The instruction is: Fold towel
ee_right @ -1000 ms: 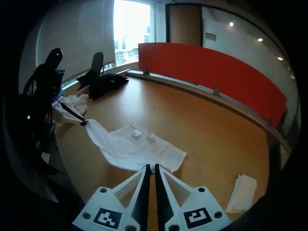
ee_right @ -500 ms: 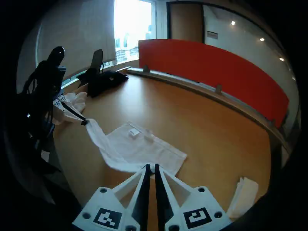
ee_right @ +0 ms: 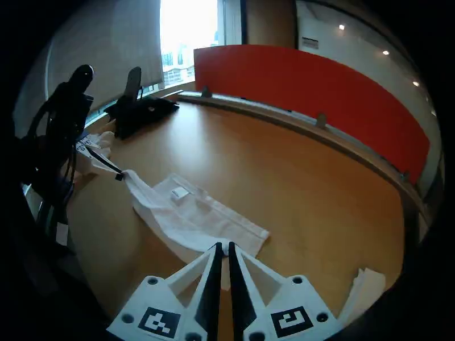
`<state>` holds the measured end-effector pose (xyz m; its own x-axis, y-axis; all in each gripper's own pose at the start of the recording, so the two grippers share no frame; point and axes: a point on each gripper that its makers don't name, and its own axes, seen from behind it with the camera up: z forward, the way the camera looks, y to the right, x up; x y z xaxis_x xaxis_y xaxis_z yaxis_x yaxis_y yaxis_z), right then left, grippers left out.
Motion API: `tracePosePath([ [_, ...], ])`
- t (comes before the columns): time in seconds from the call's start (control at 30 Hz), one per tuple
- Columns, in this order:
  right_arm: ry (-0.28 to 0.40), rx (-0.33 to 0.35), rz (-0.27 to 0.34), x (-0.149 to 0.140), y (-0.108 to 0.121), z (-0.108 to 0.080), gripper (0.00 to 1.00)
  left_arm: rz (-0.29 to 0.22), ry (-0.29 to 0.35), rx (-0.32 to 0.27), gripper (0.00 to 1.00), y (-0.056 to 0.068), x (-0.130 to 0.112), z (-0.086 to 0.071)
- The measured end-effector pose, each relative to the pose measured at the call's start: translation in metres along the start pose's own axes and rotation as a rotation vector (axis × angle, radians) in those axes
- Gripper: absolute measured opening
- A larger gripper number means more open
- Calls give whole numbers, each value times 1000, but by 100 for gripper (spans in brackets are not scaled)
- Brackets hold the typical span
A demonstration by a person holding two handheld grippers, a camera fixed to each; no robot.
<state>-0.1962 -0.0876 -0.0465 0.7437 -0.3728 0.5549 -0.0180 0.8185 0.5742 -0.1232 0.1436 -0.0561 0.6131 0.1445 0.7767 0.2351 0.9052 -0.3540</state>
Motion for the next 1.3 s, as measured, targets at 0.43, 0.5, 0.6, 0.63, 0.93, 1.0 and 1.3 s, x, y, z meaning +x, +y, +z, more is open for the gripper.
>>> tracePosePath([
  [0.43,-68,-19,14,-24,19,40,8,3,-42,17,10,-16,-2,42],
  [0.5,-75,-27,20,-28,22,46,8,-4,-45,20,10,-18,-2,48],
  [0.6,-81,-37,25,-32,25,53,8,-14,-52,25,12,-20,-3,57],
  [0.63,-81,-42,26,-32,26,55,8,-16,-52,30,13,-22,-2,60],
  [0.93,-92,-94,6,-40,38,68,25,-1,-53,76,25,-37,0,74],
  [1.0,-96,-107,0,-42,41,71,34,4,-54,86,27,-40,1,76],
  [1.3,-101,-154,-17,-42,58,75,60,17,-52,113,32,-48,8,82],
])
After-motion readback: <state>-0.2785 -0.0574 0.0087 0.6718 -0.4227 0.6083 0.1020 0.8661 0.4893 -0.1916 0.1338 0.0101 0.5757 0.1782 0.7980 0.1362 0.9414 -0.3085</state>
